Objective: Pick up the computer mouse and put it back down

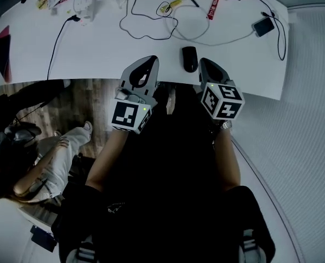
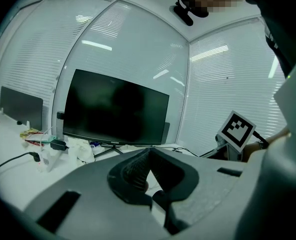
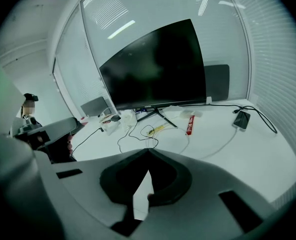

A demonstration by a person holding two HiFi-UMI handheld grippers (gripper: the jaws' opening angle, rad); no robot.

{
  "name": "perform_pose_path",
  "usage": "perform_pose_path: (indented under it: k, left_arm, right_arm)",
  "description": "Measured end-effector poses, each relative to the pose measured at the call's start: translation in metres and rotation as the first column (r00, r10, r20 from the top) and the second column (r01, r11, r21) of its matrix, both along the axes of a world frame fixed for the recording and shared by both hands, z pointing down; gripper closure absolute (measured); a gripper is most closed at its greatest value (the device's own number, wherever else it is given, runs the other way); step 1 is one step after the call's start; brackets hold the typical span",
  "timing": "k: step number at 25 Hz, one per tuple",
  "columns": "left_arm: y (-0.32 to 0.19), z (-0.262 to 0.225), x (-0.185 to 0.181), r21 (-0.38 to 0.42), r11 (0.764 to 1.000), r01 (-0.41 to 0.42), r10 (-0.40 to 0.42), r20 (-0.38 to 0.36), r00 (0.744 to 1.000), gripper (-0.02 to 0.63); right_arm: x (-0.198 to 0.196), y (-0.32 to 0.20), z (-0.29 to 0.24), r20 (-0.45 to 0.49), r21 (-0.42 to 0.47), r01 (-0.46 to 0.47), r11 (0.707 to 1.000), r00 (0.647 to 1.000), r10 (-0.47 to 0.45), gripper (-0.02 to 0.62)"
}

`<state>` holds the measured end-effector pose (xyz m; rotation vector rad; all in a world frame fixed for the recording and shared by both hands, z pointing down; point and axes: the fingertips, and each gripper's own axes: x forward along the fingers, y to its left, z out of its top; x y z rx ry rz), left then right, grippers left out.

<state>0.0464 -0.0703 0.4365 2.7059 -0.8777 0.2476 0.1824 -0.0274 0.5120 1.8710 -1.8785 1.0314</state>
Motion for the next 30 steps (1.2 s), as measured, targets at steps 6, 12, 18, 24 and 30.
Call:
perform_pose_path:
  k: [6,12,18,24,30]
  left_arm:
    - [0.007,-0.017,0.002,0.018,1.000,0.009,-0.008,-0.033,0.999,0.600]
    - [0.008,-0.041,0.005,0.058,0.998,-0.003,0.006,-0.058,0.998,0.600]
    - [0.005,-0.075,0.002,0.102,0.995,0.012,-0.003,-0.091,0.996,0.600]
    - [0.002,-0.105,-0.005,0.153,0.988,0.031,-0.012,-0.120,0.993,0.600]
    - [-0.003,-0.133,-0.013,0.218,0.975,0.047,-0.017,-0.138,0.990,0.600]
  right_arm:
    - [0.008,0.001,-0.035,-0.002,0.078,-0.016,0.997,1.000,0.016,0.597]
    - [0.018,-0.002,-0.079,-0.011,0.173,-0.024,0.985,1.000,0.026,0.597]
    - [0.025,-0.006,-0.131,-0.033,0.279,-0.023,0.960,0.999,0.034,0.597]
    - [0.028,-0.004,-0.175,-0.059,0.366,-0.008,0.931,0.998,0.032,0.597]
    - [0.026,0.000,-0.215,-0.098,0.447,0.019,0.894,0.995,0.028,0.597]
